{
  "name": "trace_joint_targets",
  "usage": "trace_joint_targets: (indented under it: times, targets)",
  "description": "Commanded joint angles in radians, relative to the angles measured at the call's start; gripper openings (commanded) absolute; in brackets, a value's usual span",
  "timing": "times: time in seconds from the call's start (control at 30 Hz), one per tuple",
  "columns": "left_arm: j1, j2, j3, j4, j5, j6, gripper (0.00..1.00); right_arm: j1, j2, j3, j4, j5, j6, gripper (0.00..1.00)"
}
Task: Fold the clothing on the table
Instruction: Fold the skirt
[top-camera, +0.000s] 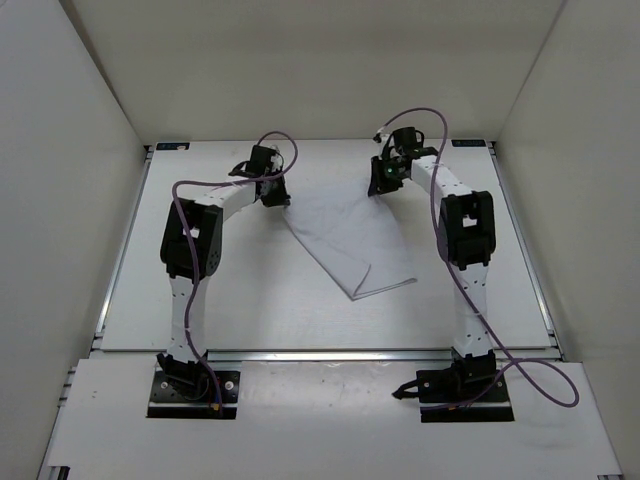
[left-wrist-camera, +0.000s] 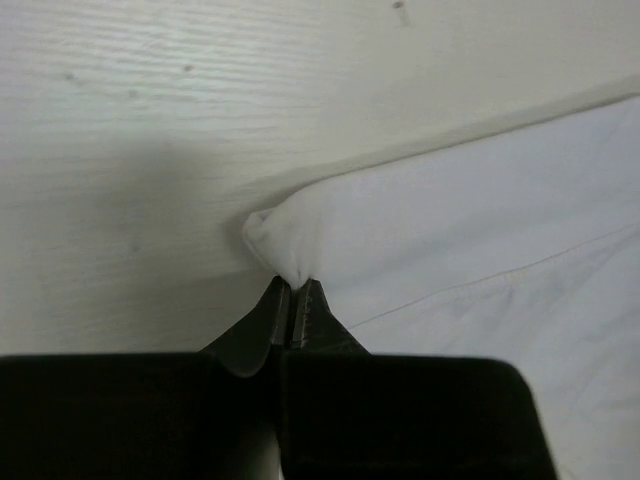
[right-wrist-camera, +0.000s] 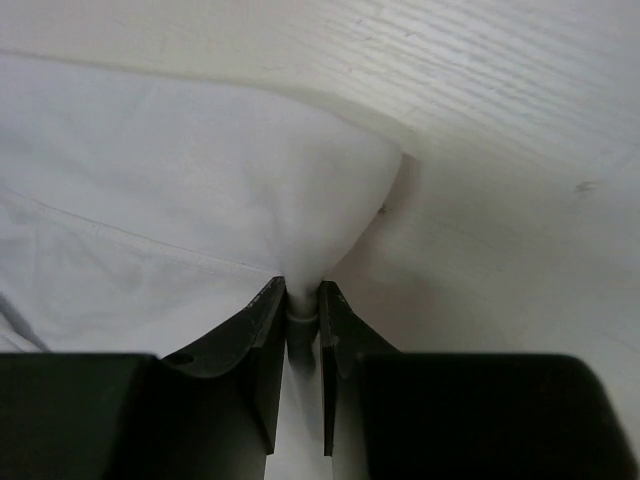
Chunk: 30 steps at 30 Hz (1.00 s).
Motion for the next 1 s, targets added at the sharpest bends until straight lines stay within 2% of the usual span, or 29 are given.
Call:
trace_joint_targets:
  times: [0.0, 0.13, 0.27, 0.37, 0.43, 0.5, 0.6, 0.63, 0.7, 0.8, 0.9, 0.97]
  targets:
    - [0.004, 0.014, 0.116, 0.003, 0.102, 0.028, 0.00, -0.050, -0.097, 0.015, 0.027, -0.013, -0.017, 0.02]
    - [0.038, 0.046, 0.350, -0.106, 0.124, 0.045, 0.00, -0.066, -0.140, 0.083, 0.040, -0.030, -0.008, 0.00]
    - [0.064, -0.061, 0.554, -0.116, 0.095, 0.097, 0.00, -0.074, -0.270, 0.241, 0.077, -0.044, -0.005, 0.00]
    - [0.038, -0.196, 0.566, -0.117, 0.021, 0.168, 0.00, -0.066, -0.416, 0.236, 0.115, -0.021, -0.035, 0.00]
    - [0.016, -0.315, 0.483, -0.090, -0.011, 0.222, 0.00, -0.032, -0.523, 0.160, 0.129, 0.025, -0.071, 0.00]
    - [-0.016, -0.401, 0.339, -0.070, -0.045, 0.239, 0.00, -0.012, -0.607, 0.010, 0.154, 0.043, -0.089, 0.00]
    - [-0.083, -0.585, -0.097, 0.007, -0.062, 0.271, 0.00, 0.043, -0.796, -0.457, 0.276, 0.066, -0.092, 0.00]
    - [-0.106, -0.633, -0.194, 0.037, -0.077, 0.277, 0.00, 0.076, -0.888, -0.545, 0.308, 0.085, -0.091, 0.00]
    - [-0.184, -0.818, -0.516, 0.133, -0.135, 0.260, 0.00, 0.109, -1.043, -0.862, 0.408, 0.079, -0.057, 0.00]
    - [-0.199, -0.967, -0.757, 0.131, -0.116, 0.187, 0.00, 0.098, -1.135, -1.088, 0.395, 0.042, 0.030, 0.00]
    - [-0.162, -1.066, -0.883, 0.119, -0.071, 0.156, 0.00, 0.091, -1.217, -1.190, 0.370, 0.001, 0.050, 0.00]
    - [-0.143, -1.103, -0.902, 0.125, -0.077, 0.171, 0.00, 0.091, -1.237, -1.206, 0.376, 0.002, 0.061, 0.00]
